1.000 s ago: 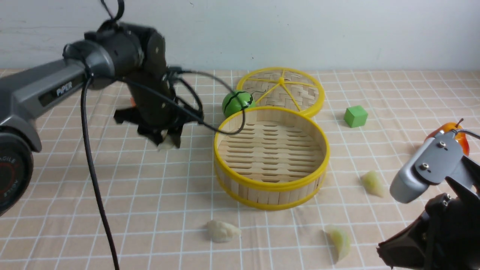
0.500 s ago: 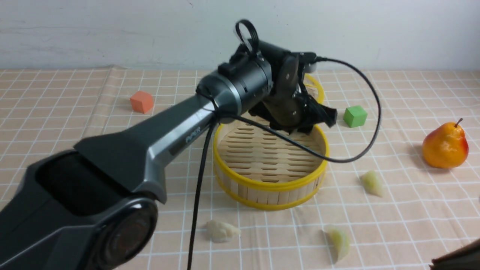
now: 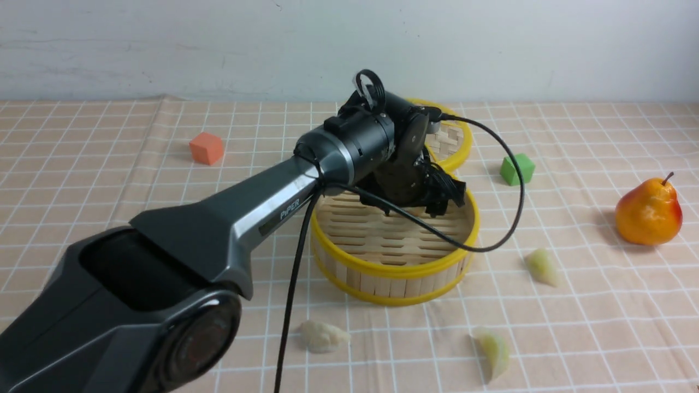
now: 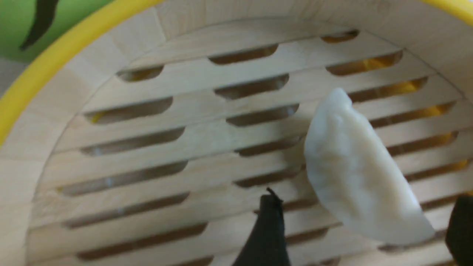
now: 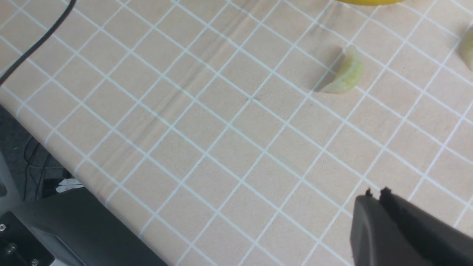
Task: Put the dumplings into the steamer on the table with the brown tablecloth.
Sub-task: 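Place the dumpling into the bamboo steamer basket with the left gripper, then reach for and grasp a dumpling on the table with the left gripper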
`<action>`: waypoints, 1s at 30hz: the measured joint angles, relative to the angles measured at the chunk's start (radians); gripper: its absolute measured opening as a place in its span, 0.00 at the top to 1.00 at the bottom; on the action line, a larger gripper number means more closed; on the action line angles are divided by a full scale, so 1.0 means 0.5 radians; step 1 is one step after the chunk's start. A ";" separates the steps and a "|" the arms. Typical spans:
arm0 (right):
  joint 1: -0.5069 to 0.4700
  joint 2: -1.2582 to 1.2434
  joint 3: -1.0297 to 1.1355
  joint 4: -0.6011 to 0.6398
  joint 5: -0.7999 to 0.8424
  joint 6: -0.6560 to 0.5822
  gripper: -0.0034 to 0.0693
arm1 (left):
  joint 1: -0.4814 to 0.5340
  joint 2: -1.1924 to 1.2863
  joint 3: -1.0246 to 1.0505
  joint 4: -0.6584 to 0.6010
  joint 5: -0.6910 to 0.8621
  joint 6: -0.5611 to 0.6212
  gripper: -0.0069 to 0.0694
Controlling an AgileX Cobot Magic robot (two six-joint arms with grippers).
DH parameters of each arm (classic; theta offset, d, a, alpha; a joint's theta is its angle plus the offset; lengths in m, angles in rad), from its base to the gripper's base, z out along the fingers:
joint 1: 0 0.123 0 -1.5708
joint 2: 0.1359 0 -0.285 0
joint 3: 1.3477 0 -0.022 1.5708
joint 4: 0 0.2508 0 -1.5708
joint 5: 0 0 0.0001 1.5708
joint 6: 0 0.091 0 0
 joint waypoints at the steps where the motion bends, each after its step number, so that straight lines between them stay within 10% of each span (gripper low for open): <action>1: 0.000 0.000 0.000 -0.002 -0.005 0.000 0.91 | 0.000 -0.041 0.000 -0.005 0.054 0.003 0.09; 10: 0.000 0.000 0.000 -0.003 -0.189 0.002 0.90 | 0.000 -0.779 0.338 -0.050 0.478 0.450 0.12; 14: 0.000 0.000 0.000 -0.001 -0.259 0.007 0.90 | 0.000 -1.221 0.943 -0.212 0.545 1.090 0.18; 21: 0.000 0.000 0.000 0.030 -0.250 0.007 0.90 | 0.000 -1.389 1.666 -0.369 0.327 1.918 0.19; 30: 0.000 0.000 0.000 0.073 -0.177 0.007 0.89 | 0.000 -1.064 1.821 -0.338 -0.111 2.255 0.20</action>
